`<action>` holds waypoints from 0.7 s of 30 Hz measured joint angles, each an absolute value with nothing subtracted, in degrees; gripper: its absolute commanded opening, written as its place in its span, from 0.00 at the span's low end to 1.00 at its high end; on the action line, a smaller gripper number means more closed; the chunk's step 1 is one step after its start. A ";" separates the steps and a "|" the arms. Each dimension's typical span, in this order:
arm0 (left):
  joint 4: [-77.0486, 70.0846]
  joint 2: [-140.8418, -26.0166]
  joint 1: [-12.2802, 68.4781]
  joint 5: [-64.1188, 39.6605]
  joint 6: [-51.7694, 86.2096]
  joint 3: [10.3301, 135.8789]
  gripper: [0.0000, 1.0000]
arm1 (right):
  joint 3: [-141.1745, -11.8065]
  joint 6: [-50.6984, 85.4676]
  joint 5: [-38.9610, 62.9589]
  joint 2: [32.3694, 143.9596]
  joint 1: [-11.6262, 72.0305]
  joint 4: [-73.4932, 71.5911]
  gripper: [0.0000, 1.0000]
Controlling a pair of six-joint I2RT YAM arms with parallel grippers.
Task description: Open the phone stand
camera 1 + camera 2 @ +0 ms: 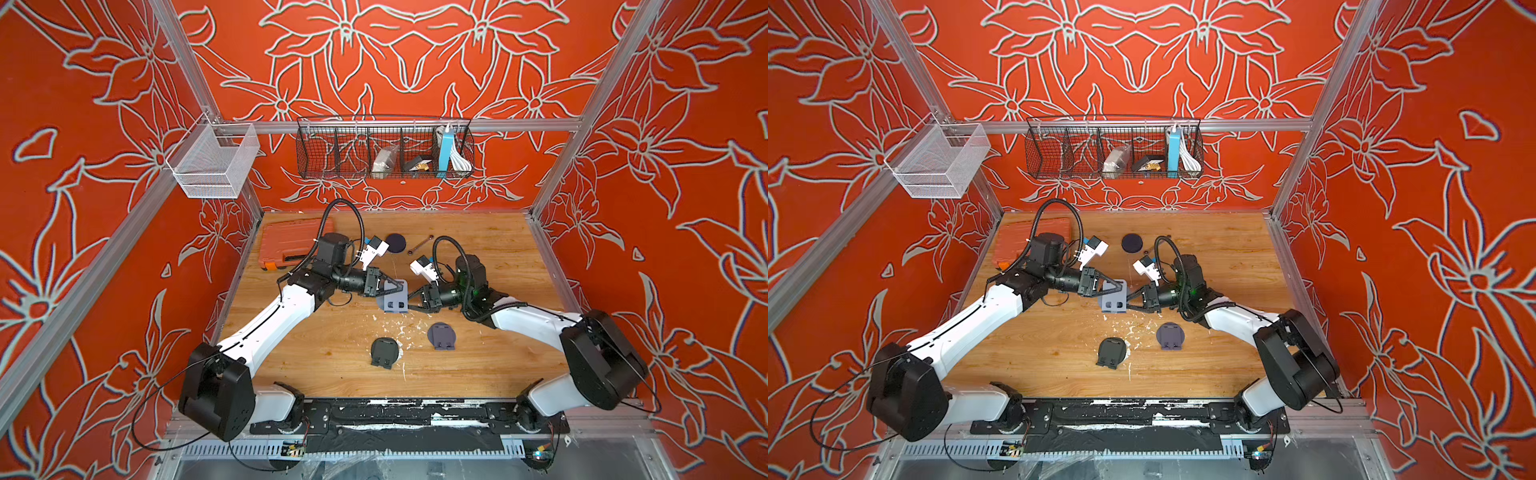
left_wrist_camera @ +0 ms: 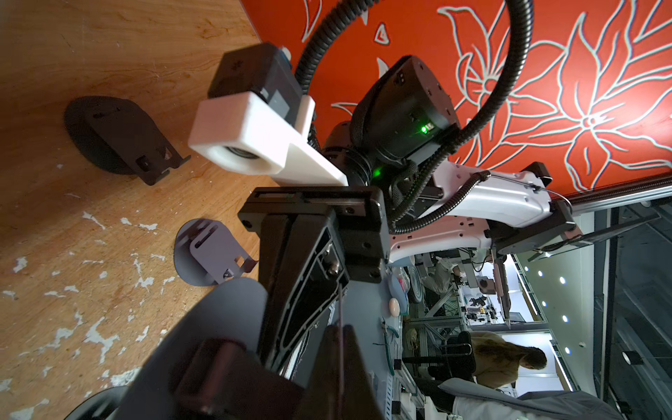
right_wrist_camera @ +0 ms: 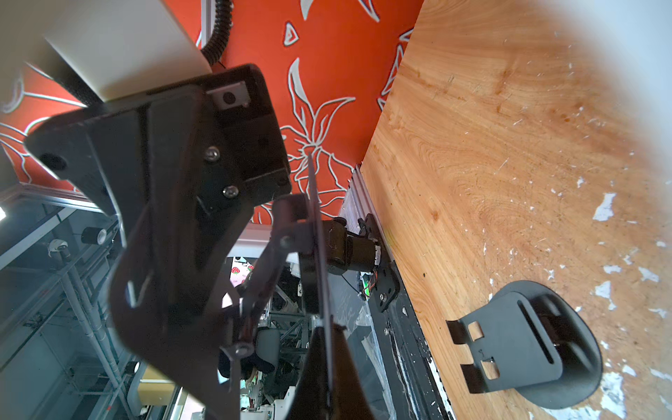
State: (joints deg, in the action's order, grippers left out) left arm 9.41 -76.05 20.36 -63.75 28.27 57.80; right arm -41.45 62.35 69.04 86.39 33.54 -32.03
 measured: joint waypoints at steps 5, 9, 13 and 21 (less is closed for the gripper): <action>8.64 -76.16 19.00 -64.31 28.45 57.84 0.00 | -40.69 65.17 68.88 88.03 33.71 -38.15 0.00; 8.43 -76.16 18.37 -64.71 28.53 57.84 0.00 | -40.40 66.17 68.49 88.73 33.85 -40.58 0.00; 8.03 -76.16 18.26 -65.06 28.75 57.80 0.00 | -40.18 66.26 68.20 88.73 33.95 -41.01 0.00; 3.44 -75.81 18.44 -67.57 31.31 55.46 0.00 | -42.17 62.48 66.61 84.97 33.91 -31.31 0.00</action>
